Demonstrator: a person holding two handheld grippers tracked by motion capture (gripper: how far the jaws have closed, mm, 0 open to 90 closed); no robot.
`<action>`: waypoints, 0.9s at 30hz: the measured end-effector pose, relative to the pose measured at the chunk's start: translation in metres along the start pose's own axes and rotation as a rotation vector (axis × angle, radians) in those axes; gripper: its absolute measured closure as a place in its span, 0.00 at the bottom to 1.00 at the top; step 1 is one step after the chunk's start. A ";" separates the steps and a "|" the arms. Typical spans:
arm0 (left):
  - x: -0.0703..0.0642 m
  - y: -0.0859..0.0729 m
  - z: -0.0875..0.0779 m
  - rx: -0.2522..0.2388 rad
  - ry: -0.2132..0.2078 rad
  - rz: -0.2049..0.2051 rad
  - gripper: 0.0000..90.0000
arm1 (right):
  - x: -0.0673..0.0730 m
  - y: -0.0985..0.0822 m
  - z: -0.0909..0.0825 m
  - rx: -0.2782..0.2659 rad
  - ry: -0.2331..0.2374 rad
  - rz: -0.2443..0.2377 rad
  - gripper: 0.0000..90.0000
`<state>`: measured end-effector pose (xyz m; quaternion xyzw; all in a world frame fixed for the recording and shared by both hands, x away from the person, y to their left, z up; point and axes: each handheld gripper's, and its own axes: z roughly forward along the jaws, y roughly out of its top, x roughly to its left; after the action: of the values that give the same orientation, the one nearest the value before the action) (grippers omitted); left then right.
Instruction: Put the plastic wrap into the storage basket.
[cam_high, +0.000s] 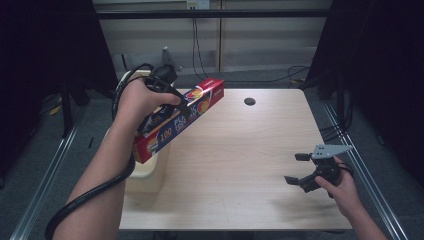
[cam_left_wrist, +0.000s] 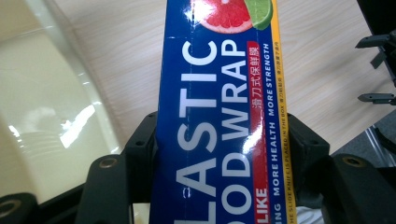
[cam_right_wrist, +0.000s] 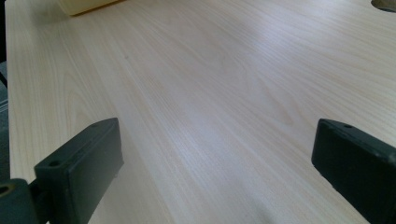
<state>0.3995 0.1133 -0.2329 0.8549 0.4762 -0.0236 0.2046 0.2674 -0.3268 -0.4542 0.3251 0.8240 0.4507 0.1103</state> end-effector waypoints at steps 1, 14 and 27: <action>0.001 -0.001 -0.003 -0.001 0.006 -0.009 0.45 | 0.000 0.000 0.000 -0.001 0.001 0.000 0.02; 0.017 -0.012 -0.031 -0.034 0.040 -0.067 0.45 | 0.001 0.001 0.000 0.002 0.007 0.004 0.02; 0.030 -0.022 -0.049 -0.050 0.073 -0.106 0.45 | 0.001 0.001 0.000 0.002 0.009 0.002 0.02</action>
<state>0.3902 0.1655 -0.2025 0.8234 0.5283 0.0086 0.2069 0.2672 -0.3258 -0.4539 0.3239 0.8246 0.4516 0.1059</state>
